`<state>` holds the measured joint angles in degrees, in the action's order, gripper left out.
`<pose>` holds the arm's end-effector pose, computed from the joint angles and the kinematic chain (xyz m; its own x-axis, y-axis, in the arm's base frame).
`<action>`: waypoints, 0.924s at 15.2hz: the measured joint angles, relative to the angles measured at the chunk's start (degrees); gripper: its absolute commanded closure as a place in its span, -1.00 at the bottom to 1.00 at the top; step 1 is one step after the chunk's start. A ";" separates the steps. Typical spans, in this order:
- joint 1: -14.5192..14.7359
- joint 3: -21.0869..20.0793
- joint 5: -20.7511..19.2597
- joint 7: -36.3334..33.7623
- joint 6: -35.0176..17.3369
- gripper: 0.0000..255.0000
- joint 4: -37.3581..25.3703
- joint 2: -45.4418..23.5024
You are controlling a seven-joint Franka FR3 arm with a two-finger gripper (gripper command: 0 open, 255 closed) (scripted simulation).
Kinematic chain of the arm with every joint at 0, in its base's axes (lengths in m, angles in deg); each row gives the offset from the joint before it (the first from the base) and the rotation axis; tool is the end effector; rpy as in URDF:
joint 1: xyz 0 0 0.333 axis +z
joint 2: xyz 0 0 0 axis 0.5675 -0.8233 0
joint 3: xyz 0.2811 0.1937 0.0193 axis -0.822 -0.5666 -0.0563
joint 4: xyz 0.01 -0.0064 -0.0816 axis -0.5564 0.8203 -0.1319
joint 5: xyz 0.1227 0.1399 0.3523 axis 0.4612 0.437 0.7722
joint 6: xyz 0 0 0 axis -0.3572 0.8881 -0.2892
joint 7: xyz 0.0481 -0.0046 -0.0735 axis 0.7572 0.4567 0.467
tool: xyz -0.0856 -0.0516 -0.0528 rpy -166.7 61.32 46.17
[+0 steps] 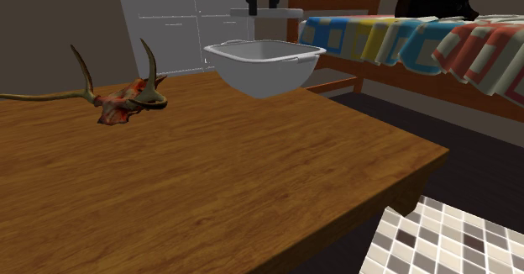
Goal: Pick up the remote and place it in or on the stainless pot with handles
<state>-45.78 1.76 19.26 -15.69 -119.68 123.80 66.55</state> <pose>0.6430 -0.2126 0.5538 0.9853 -0.1707 -0.0098 -0.1709 -0.9851 -0.0182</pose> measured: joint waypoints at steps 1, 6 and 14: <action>-0.70 0.16 0.36 0.69 0.95 1.00 -2.94 -2.00; -2.99 0.48 1.44 2.77 2.76 1.00 -11.16 -8.54; -2.55 0.44 1.40 2.99 -3.70 1.00 -3.98 -7.86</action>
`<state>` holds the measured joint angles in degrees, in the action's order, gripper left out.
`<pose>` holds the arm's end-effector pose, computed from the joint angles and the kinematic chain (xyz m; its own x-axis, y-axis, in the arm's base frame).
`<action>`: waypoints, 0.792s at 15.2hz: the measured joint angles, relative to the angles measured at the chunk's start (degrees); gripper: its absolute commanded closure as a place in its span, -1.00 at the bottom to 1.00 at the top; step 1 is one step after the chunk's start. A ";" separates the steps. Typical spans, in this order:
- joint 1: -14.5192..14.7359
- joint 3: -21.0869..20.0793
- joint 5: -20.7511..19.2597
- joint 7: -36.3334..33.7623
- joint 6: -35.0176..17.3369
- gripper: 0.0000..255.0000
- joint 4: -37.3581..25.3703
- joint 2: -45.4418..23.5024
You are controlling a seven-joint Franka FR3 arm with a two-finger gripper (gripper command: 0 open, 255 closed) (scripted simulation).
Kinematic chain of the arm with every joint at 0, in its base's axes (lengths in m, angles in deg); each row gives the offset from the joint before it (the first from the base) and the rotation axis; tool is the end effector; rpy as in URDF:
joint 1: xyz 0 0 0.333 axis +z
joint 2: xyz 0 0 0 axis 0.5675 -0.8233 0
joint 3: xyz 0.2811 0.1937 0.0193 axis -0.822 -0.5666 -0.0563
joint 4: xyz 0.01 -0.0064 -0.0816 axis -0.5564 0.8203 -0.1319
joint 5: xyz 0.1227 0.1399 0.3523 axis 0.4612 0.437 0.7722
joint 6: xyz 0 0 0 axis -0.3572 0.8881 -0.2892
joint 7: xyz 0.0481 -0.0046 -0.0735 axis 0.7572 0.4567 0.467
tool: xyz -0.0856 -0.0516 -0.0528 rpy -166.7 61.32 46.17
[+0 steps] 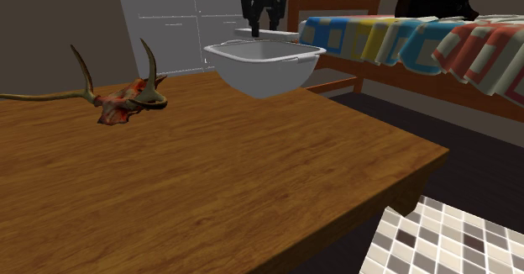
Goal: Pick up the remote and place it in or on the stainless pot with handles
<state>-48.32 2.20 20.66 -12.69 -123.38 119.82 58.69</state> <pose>0.6712 -0.2520 0.4983 0.9855 -0.1693 -0.0099 -0.1695 -0.9854 -0.0185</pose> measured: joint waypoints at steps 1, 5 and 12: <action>0.04 0.01 -0.01 0.07 -0.93 1.00 1.11 0.18; 0.17 -0.01 0.00 0.15 -3.30 1.00 3.61 0.31; 0.17 -0.02 0.01 0.17 -3.52 -1.00 3.74 0.26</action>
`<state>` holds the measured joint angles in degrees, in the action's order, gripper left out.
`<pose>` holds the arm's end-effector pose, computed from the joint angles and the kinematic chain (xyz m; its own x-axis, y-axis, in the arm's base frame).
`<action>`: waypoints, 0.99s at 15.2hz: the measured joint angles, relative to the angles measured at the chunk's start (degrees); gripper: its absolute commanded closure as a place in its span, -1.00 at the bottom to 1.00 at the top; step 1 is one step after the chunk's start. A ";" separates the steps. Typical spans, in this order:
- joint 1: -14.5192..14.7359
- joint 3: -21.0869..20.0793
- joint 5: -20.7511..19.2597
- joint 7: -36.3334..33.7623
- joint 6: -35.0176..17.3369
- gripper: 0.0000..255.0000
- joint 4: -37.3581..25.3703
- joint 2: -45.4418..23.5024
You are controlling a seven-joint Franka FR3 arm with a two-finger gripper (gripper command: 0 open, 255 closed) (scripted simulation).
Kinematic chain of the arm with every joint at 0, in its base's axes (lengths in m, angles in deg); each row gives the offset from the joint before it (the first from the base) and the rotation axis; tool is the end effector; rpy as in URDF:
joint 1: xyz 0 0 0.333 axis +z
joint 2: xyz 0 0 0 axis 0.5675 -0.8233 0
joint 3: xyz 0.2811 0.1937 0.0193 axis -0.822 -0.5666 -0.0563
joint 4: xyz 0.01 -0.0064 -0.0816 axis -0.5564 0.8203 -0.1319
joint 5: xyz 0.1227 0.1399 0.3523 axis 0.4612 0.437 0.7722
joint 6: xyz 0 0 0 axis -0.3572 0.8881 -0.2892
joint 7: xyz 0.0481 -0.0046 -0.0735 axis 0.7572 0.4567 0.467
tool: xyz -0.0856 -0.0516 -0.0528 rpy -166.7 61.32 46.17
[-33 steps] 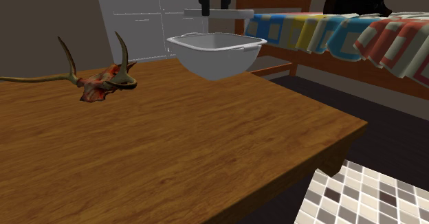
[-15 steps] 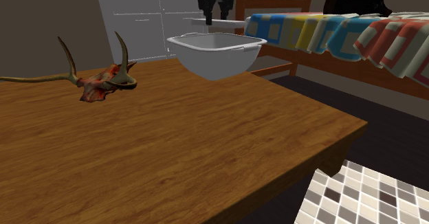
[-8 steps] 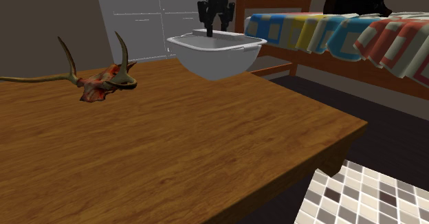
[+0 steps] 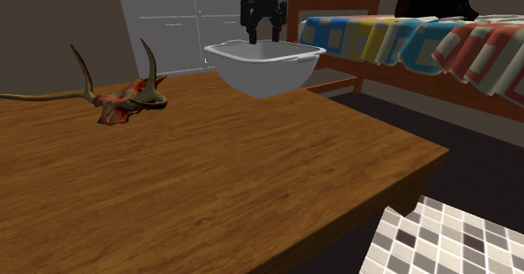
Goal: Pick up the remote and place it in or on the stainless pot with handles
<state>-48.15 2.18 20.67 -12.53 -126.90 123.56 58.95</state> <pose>0.6701 -0.2521 0.4752 0.9855 -0.1694 -0.0091 -0.1696 -0.9854 -0.0181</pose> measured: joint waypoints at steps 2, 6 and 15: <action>0.00 0.00 0.00 0.00 -0.01 -1.00 0.01 0.01; -0.10 0.02 -0.04 -0.13 2.62 -1.00 -2.67 0.02; -0.54 0.07 0.03 -0.20 7.72 -1.00 -8.51 -0.76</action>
